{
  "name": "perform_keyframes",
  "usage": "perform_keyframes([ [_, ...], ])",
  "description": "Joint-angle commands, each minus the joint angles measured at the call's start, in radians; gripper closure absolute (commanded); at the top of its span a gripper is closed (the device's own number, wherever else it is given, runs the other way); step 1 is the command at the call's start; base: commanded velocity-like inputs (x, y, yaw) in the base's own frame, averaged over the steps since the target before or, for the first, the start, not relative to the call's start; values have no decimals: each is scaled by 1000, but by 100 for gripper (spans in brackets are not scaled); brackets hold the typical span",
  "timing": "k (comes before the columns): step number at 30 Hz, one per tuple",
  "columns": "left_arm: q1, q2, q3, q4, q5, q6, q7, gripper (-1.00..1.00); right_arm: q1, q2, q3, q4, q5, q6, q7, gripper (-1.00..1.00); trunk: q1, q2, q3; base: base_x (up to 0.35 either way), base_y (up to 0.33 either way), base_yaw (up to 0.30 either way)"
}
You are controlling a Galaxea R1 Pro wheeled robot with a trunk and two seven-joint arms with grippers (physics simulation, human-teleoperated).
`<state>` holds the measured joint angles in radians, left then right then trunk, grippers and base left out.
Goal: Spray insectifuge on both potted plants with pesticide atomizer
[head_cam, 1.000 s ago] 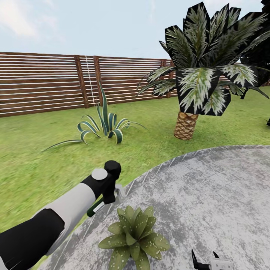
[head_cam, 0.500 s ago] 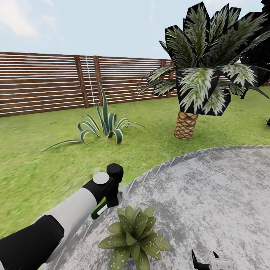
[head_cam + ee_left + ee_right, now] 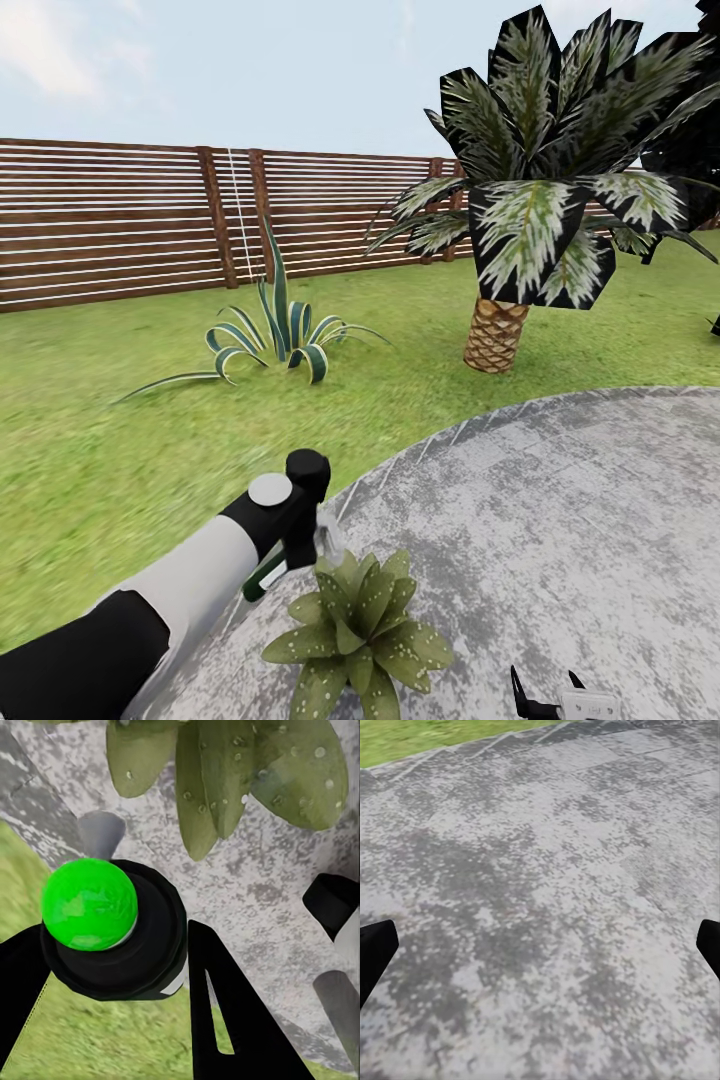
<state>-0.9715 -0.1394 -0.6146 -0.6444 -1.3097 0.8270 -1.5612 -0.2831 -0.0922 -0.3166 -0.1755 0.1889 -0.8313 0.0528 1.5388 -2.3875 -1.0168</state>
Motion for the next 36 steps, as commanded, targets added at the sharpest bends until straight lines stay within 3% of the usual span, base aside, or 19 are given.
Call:
perform_keyframes([
  [1,-3,-4,-1,-4,-8,11,-10,100,-1,0,-9,1,6,-3,6,-100,0,0,-1,0,0,0],
  [5,-12,-15,-1,-16,-4,14,-10,100,-1,0,-9,1,6,-3,6,-100,0,0,-1,0,0,0],
  [19,-7,13,3,-37,-11,15,-8,100,-1,0,-9,1,6,-3,6,-100,0,0,-1,0,0,0],
  [25,-10,15,2,-39,-11,24,62,100,-1,0,-9,1,6,-3,6,-100,0,0,-1,0,0,0],
  [34,-6,6,-4,-41,-11,27,77,100,-1,0,-9,1,6,-3,6,-100,0,0,-1,0,0,0],
  [36,-6,7,-4,-35,-11,28,109,100,-1,0,-9,2,6,-3,6,-100,0,0,-1,0,0,0],
])
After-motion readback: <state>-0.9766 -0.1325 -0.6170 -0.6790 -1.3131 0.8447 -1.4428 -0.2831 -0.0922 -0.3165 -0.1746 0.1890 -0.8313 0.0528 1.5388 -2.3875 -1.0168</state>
